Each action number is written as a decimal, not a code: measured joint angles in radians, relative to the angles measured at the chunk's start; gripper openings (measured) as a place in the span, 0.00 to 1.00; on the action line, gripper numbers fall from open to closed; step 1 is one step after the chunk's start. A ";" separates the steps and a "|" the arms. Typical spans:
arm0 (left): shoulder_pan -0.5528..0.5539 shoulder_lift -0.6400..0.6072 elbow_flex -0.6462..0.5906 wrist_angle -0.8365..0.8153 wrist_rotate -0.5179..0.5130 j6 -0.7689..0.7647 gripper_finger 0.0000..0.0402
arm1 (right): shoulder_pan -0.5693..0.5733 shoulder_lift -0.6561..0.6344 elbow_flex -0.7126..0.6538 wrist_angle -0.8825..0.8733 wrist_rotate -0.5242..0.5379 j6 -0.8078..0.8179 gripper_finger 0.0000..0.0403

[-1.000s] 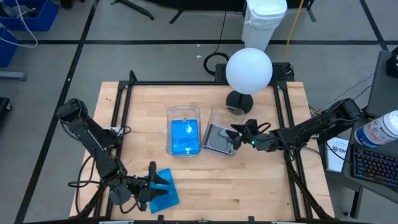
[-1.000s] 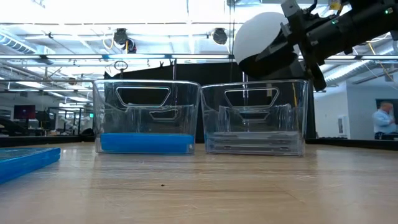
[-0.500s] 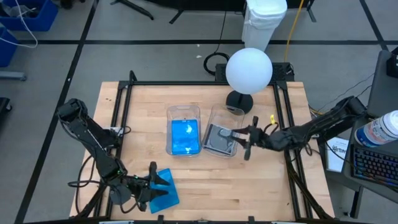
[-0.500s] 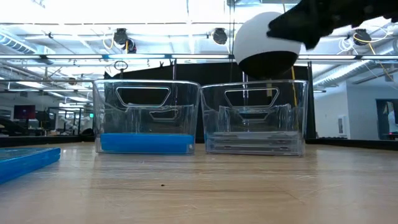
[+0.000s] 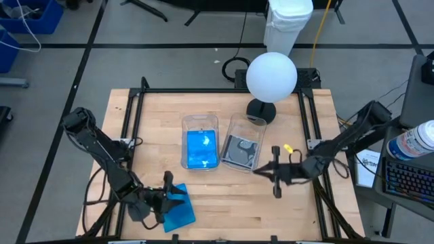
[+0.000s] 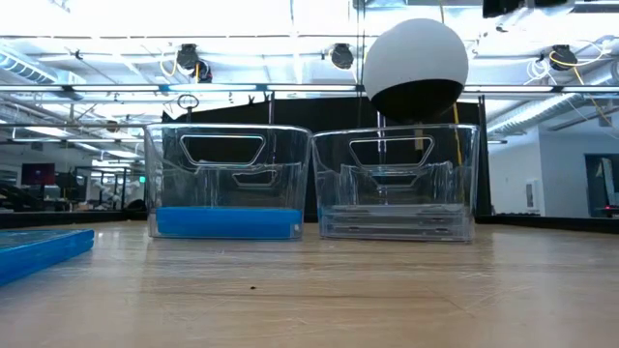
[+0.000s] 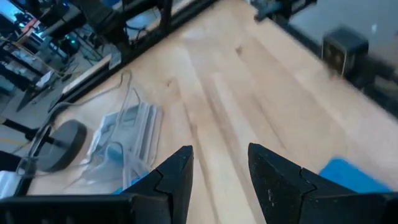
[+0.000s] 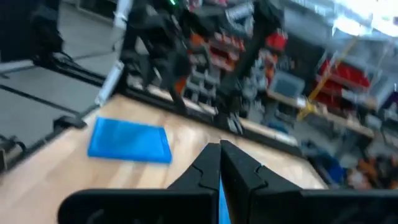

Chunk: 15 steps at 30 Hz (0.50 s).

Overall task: Pick & place jewel cases by type
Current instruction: Put the blue cd case into the left transparent bin

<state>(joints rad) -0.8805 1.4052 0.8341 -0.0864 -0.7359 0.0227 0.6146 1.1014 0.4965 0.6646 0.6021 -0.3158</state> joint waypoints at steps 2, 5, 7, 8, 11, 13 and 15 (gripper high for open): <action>-0.008 0.000 0.000 -0.019 0.000 -0.002 0.40 | 0.026 0.073 0.000 0.120 0.000 -0.071 0.00; -0.029 0.000 0.000 -0.010 0.010 -0.006 0.40 | 0.065 0.182 0.009 0.246 -0.001 -0.158 0.00; -0.044 0.000 0.000 -0.010 0.009 -0.036 0.40 | 0.086 0.243 0.025 0.289 -0.008 -0.190 0.00; -0.051 0.000 0.000 -0.010 0.007 -0.063 0.40 | 0.093 0.270 0.035 0.304 -0.027 -0.201 0.00; -0.071 0.000 0.000 -0.017 -0.001 -0.128 0.40 | 0.094 0.339 0.071 0.310 -0.127 -0.220 0.00; -0.090 0.001 0.000 -0.031 -0.025 -0.156 0.40 | 0.085 0.386 0.107 0.311 -0.184 -0.221 0.00; -0.110 0.001 0.000 -0.045 -0.027 -0.192 0.40 | 0.077 0.434 0.149 0.311 -0.187 -0.226 0.00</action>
<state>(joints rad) -0.9907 1.4059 0.8341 -0.1315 -0.7632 -0.1688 0.6916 1.5351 0.6459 0.9755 0.4152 -0.5420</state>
